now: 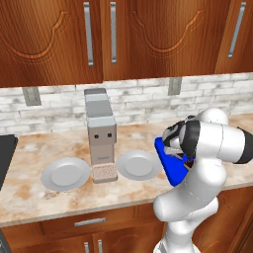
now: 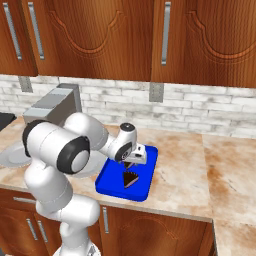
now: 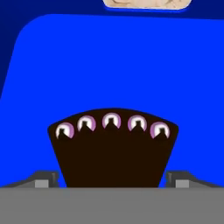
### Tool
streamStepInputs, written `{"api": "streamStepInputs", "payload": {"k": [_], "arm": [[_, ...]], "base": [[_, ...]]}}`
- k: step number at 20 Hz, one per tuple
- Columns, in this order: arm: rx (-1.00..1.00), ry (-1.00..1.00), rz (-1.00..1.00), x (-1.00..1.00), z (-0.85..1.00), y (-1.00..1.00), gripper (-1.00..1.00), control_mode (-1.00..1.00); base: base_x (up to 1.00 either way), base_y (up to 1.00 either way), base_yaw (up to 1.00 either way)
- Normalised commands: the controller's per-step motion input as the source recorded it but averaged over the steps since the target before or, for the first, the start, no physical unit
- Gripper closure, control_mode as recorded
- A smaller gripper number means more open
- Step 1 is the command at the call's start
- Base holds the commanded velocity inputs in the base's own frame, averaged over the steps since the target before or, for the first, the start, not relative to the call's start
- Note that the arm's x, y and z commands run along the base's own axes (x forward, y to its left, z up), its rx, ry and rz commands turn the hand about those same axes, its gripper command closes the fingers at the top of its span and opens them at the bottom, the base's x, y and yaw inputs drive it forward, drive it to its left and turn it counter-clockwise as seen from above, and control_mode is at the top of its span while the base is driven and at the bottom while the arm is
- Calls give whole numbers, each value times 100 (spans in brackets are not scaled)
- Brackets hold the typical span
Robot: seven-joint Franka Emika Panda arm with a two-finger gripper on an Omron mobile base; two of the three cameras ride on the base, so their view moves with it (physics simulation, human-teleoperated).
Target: Move the dessert items from the plates to the tray.
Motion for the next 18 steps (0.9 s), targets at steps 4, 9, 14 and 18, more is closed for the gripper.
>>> {"api": "streamStepInputs", "payload": {"k": [4, 9, 14, 18], "arm": [[0, 1, 0, 0, 32, -1, -100, -100], [0, 6, -1, -1, 47, 0, -100, -100], [0, 1, -1, -40, 45, 0, -100, -100], [-1, 0, 0, -84, 38, 6, -100, -100]], "base": [[0, 0, 0], [0, 0, 0], [0, 0, 0], [0, 0, 0]]}}
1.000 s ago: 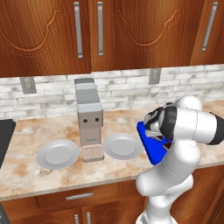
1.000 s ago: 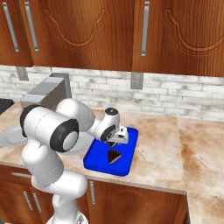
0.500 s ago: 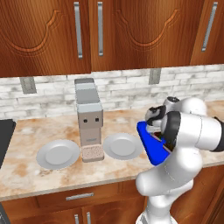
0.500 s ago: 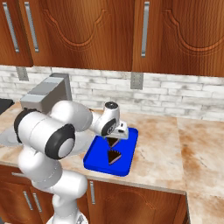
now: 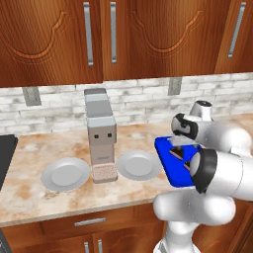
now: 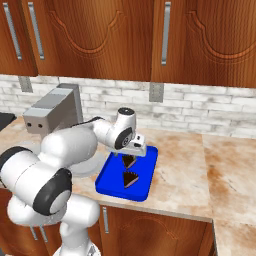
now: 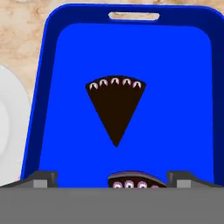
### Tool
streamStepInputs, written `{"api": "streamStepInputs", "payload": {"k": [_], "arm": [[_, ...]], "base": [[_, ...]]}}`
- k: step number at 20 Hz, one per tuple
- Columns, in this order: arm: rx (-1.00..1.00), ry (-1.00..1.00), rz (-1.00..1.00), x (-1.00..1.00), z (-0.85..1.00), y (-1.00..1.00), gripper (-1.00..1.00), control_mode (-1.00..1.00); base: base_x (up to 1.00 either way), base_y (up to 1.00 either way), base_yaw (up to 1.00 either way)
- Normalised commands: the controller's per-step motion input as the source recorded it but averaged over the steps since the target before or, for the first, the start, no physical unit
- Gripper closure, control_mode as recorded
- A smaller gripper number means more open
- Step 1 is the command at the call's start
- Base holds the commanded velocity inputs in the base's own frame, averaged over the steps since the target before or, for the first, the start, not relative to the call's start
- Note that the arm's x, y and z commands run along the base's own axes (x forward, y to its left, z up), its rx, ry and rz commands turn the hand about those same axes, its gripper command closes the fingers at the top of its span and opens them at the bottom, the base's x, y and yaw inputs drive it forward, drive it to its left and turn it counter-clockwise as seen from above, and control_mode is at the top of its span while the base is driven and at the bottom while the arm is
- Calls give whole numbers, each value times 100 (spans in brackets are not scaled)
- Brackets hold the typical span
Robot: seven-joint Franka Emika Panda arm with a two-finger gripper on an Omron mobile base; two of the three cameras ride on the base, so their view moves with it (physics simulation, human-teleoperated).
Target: Move the dessert items from the plates to the tray.
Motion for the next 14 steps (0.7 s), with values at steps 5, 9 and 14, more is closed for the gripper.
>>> {"api": "streamStepInputs", "payload": {"k": [5, 9, 14], "arm": [[-1, 0, 0, -91, 40, 17, -100, -100], [-1, 0, 0, -78, 40, 36, -100, -100], [-3, 1, -1, -57, 52, 54, -100, -100]], "base": [[0, 0, 0], [0, 0, 0], [0, 0, 0]]}}
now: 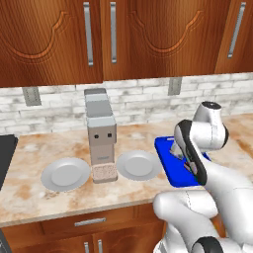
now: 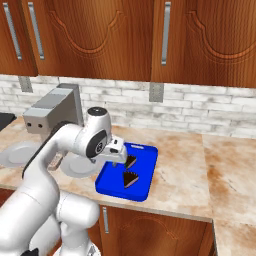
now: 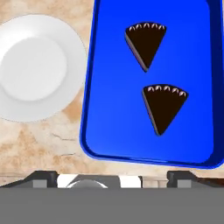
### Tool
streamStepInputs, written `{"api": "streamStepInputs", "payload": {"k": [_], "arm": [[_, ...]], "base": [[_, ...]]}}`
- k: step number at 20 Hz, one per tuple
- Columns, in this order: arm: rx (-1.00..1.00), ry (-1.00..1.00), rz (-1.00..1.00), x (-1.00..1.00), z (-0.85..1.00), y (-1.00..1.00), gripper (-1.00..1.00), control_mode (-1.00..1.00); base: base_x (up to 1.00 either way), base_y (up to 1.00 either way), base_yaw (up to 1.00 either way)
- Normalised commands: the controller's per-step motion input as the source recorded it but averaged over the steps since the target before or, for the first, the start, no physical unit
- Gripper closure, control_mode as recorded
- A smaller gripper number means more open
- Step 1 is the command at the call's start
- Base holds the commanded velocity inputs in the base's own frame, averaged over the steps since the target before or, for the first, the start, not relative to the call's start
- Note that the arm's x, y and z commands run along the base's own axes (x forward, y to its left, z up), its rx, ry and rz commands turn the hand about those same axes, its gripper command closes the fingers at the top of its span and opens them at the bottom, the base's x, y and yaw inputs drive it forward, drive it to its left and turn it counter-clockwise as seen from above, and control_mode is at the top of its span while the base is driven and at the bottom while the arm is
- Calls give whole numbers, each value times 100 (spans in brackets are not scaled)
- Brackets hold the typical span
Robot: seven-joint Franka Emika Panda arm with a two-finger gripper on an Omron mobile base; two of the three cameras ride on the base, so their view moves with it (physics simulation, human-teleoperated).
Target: Move the dessert items from the plates to the tray.
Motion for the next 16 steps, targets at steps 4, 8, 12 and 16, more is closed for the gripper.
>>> {"api": "streamStepInputs", "payload": {"k": [4, 8, 12, 16], "arm": [[-1, 0, 0, -53, 42, 45, -100, -100], [0, 2, -1, -52, 43, 39, -100, -100], [0, 0, 0, -41, 34, 42, -100, -100], [0, 0, 0, -39, 24, 40, -100, -100]], "base": [[0, 0, 0], [0, 0, 0], [0, 0, 0], [0, 0, 0]]}}
